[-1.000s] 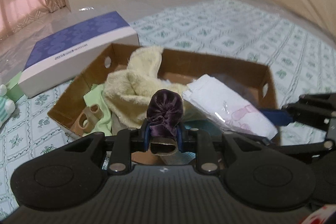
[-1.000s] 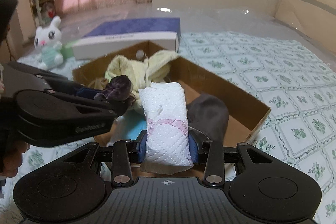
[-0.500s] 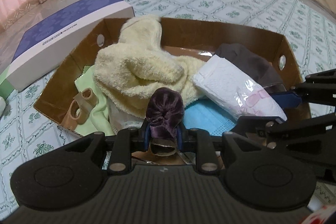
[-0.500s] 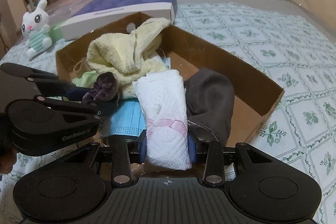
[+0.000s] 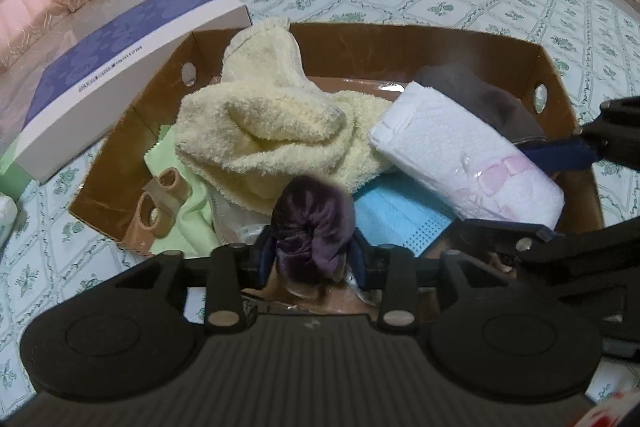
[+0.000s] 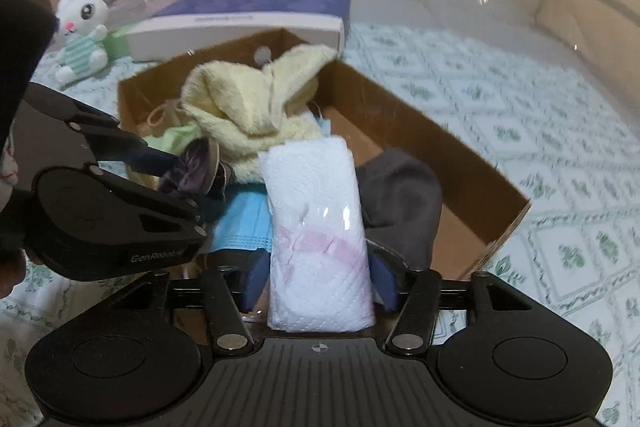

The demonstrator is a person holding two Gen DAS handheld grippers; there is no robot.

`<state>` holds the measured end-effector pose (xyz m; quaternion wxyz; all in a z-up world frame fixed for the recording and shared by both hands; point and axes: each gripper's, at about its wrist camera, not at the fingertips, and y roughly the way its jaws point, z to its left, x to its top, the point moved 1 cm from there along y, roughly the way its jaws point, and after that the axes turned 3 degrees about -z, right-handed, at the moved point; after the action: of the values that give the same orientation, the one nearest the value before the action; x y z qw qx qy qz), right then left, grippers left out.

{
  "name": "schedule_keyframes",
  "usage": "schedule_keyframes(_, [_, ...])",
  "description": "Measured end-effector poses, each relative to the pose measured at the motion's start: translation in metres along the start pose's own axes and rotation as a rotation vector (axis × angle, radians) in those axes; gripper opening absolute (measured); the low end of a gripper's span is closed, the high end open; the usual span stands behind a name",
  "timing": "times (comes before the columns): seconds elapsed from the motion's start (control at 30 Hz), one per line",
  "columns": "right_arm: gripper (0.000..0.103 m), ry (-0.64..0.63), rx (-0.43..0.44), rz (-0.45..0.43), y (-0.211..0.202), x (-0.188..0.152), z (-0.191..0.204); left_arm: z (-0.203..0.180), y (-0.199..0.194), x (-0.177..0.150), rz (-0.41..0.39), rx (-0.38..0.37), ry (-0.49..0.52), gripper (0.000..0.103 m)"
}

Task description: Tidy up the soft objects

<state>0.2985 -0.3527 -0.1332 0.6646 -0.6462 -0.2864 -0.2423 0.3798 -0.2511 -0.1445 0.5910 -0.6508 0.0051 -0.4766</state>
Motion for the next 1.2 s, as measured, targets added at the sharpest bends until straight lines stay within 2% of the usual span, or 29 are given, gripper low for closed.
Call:
schedule_keyframes(0.07, [0.067, 0.002, 0.010, -0.031, -0.011, -0.002, 0.001, 0.000, -0.009, -0.001, -0.019, -0.005, -0.003, 0.049])
schedule_keyframes(0.13, [0.072, 0.006, 0.022, -0.058, -0.022, -0.004, 0.002, 0.002, -0.018, -0.002, -0.033, -0.014, -0.017, 0.051])
schedule_keyframes(0.23, [0.075, 0.028, 0.025, -0.092, -0.038, -0.008, 0.003, 0.004, -0.034, -0.007, -0.061, -0.013, -0.022, 0.052])
schedule_keyframes(0.27, [0.076, 0.039, 0.028, -0.100, -0.043, -0.010, 0.002, 0.004, -0.041, -0.008, -0.073, -0.013, -0.023, 0.056])
schedule_keyframes(0.3, [0.076, 0.049, 0.031, -0.105, -0.048, -0.010, 0.003, 0.005, -0.047, -0.009, -0.082, -0.012, -0.026, 0.061])
schedule_keyframes(0.53, [0.077, 0.160, 0.058, -0.163, -0.091, -0.018, 0.006, 0.019, -0.091, -0.025, -0.106, -0.002, -0.119, 0.065])
schedule_keyframes(0.73, [0.077, 0.182, 0.076, -0.177, -0.123, -0.027, 0.028, 0.032, -0.142, -0.056, -0.130, 0.010, -0.202, 0.068])
schedule_keyframes(1.07, [0.078, 0.180, 0.165, -0.174, -0.164, -0.049, 0.078, 0.040, -0.229, -0.118, -0.162, 0.125, -0.316, 0.079])
schedule_keyframes(1.2, [0.078, 0.180, 0.192, -0.177, -0.178, -0.057, 0.094, 0.039, -0.257, -0.144, -0.164, 0.147, -0.357, 0.079])
